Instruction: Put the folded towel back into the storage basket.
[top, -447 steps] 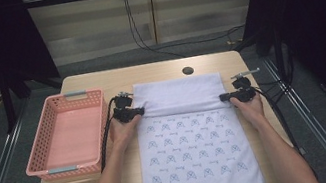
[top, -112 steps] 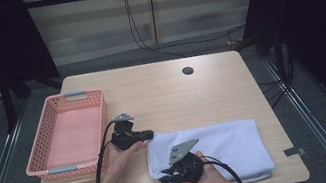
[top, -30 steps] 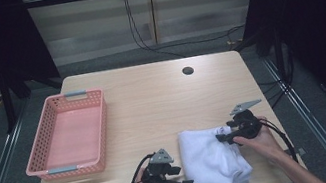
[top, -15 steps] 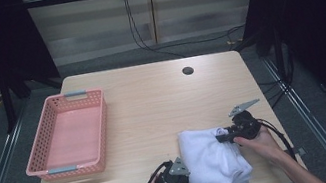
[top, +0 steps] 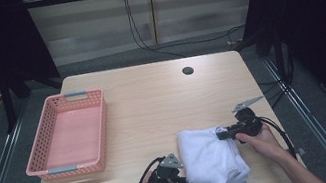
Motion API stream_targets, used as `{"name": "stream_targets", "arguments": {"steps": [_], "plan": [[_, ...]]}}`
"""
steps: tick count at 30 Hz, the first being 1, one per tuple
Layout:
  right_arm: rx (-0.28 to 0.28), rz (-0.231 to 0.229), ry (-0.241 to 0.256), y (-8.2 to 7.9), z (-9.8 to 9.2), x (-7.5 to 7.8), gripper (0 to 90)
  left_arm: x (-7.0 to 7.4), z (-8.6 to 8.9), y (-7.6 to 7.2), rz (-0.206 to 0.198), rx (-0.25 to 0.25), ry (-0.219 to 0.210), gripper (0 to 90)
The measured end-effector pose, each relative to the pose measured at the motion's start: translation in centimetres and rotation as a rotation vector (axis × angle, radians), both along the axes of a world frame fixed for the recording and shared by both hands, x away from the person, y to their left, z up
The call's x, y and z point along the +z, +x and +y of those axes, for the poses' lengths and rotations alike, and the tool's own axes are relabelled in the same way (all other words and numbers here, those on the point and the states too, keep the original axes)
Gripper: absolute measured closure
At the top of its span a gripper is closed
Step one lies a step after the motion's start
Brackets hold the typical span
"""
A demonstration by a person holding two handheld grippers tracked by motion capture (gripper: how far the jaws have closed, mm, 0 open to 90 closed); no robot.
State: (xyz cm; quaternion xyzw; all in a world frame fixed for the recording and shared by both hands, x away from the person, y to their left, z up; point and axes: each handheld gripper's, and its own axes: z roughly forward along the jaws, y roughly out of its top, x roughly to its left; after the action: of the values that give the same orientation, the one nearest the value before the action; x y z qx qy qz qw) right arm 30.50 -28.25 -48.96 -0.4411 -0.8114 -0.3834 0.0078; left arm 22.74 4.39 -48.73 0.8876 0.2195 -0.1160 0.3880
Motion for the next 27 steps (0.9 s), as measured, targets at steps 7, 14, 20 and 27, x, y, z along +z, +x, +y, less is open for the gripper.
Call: {"name": "stream_targets", "arguments": {"steps": [7,14,20,27], "plan": [[-0.005,-0.037,0.036,0.2,-0.1,1.2,72.3,0.9,0.8,0.5,0.006,0.028,-0.026,75.6],[-0.005,-0.064,0.071,0.5,0.2,3.1,72.6,2.4,1.8,0.6,-0.024,0.035,-0.048,75.6],[-0.002,-0.071,0.104,1.4,0.8,4.0,72.7,3.7,2.7,1.5,-0.025,0.034,-0.071,75.6],[0.002,-0.097,0.129,2.5,1.6,5.5,72.8,5.6,4.1,2.4,-0.03,0.053,-0.13,75.6]]}}
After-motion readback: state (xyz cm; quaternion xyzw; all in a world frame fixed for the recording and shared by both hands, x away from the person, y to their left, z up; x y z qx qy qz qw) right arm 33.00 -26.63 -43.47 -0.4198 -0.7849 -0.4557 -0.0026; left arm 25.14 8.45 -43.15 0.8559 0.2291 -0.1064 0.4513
